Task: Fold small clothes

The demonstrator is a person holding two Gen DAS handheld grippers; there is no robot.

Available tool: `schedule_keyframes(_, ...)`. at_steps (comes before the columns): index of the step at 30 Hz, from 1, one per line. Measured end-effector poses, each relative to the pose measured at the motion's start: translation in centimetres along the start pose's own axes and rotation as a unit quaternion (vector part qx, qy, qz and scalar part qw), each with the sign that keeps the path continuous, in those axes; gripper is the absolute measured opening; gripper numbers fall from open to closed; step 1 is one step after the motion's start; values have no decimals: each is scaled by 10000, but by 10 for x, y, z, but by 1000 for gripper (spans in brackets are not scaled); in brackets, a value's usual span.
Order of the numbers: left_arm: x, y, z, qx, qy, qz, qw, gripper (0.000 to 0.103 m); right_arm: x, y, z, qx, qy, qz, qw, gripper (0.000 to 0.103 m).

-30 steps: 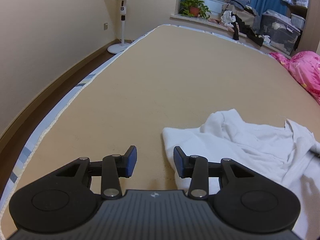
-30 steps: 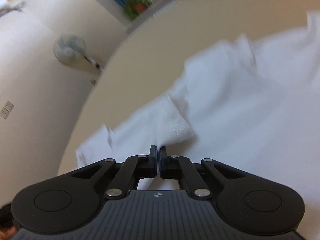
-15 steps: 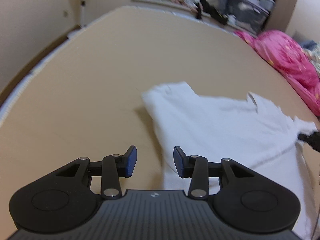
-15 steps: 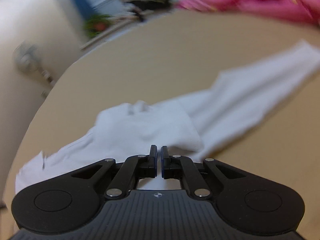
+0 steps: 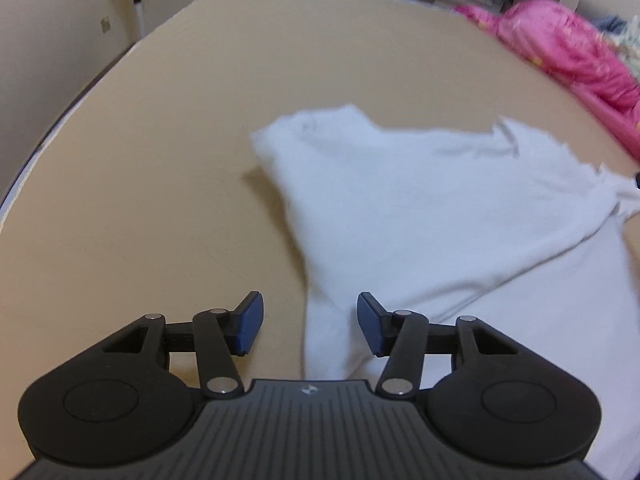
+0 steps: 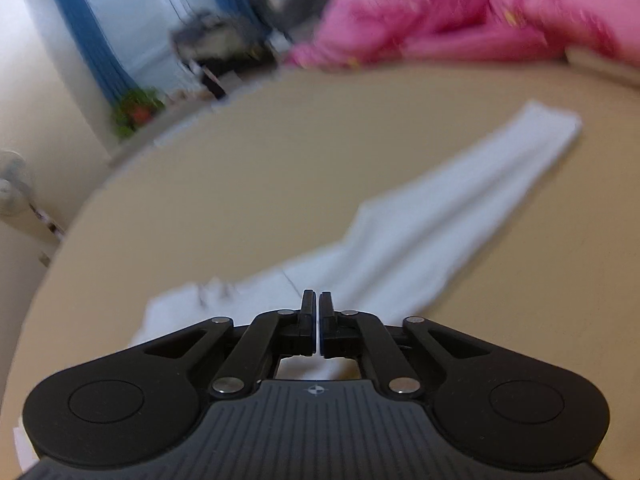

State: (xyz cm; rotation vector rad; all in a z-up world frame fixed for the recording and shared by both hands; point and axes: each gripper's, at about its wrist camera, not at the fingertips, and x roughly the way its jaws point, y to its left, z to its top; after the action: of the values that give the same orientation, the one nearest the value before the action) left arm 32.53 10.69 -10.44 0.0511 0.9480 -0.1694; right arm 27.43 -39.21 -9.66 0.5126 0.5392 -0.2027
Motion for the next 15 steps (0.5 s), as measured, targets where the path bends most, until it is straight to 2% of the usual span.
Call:
schedule_keyframes(1,-3,-1,2,-3,-103,-56,9999,58,2,5,-1,-83,83,365,9993,3)
schedule_keyframes(2,-4,-1,4,-20,-177,-105,9998,58,10,9,-4,-150,344,693,9969,7)
schedule_keyframes(3,-4,-2,4,-45,-208,-131,9997,58,21,11,-10,-234,710,826,9938,12)
schedule_keyframes(4,-3,-2,5,-73,-204,-151,9997,58,33,12,-18,-356,1023,677,9918,14)
schedule_keyframes(5,-1,-3,5,-75,-177,-158,9997,58,47,10,-28,-502,1352,295,9891,15)
schedule_keyframes(6,0,-5,7,-53,-151,-147,9998,58,54,4,-34,-484,1487,80,9877,10)
schedule_keyframes(8,1,-6,6,12,-138,-103,9999,58,55,-3,-29,-201,1435,161,9893,8)
schedule_keyframes(10,0,-4,6,25,-157,-89,9998,58,45,-2,-18,-229,1147,228,9929,12)
schedule_keyframes(12,-2,-2,8,-37,-182,-107,9998,58,37,-9,-3,-322,795,144,9962,31)
schedule_keyframes(15,-11,1,9,-117,-273,-146,9995,58,39,-40,20,-227,580,-325,9975,34)
